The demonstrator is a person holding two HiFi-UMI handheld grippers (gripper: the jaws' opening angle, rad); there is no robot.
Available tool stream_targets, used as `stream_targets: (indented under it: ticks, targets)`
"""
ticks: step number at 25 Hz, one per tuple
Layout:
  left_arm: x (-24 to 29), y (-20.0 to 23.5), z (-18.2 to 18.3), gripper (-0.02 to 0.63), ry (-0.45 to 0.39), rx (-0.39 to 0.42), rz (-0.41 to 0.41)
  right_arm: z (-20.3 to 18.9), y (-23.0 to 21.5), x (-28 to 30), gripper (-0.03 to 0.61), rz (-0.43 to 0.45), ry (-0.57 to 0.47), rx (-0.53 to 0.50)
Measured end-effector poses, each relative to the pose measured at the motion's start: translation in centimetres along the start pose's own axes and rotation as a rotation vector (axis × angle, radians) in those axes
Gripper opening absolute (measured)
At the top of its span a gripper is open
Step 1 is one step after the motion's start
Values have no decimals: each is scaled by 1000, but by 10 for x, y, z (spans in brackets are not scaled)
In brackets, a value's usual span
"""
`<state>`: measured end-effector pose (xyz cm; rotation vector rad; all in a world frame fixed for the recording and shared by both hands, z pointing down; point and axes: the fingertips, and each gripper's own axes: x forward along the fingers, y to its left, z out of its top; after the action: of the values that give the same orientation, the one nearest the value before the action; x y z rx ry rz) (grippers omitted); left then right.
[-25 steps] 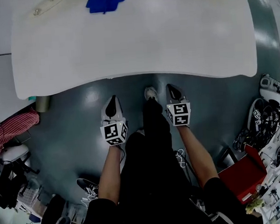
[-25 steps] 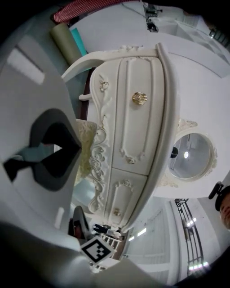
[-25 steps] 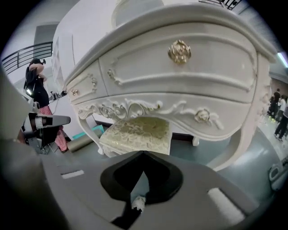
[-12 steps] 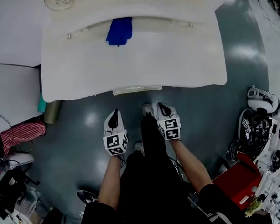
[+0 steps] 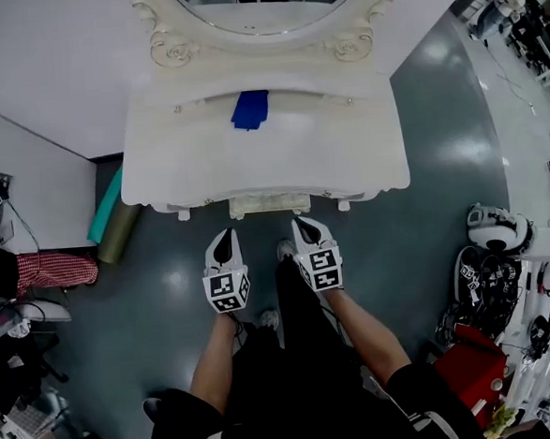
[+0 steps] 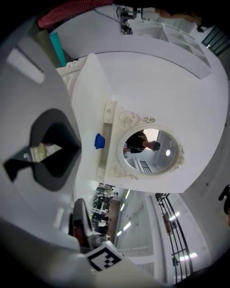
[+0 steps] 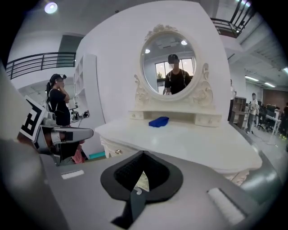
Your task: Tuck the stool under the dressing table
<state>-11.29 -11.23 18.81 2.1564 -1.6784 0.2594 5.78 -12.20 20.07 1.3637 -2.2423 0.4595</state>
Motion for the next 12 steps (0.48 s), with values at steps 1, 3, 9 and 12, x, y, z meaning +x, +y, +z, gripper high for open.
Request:
stream_targets:
  ticks: [1, 3, 9, 12]
  targets:
    - [-8, -2, 9, 8, -14, -4, 0, 11, 4, -9, -3, 2, -17, -7]
    - [-22, -4, 28, 8, -46, -4, -5, 31, 12, -27, -3, 2, -54, -14]
    - [-64, -26, 79, 8, -135, 21, -55, 79, 31, -82, -3, -11, -169, -15]
    - [-76, -44, 99, 8, -175, 48, -89, 97, 36, -102, -3, -17, -212, -29]
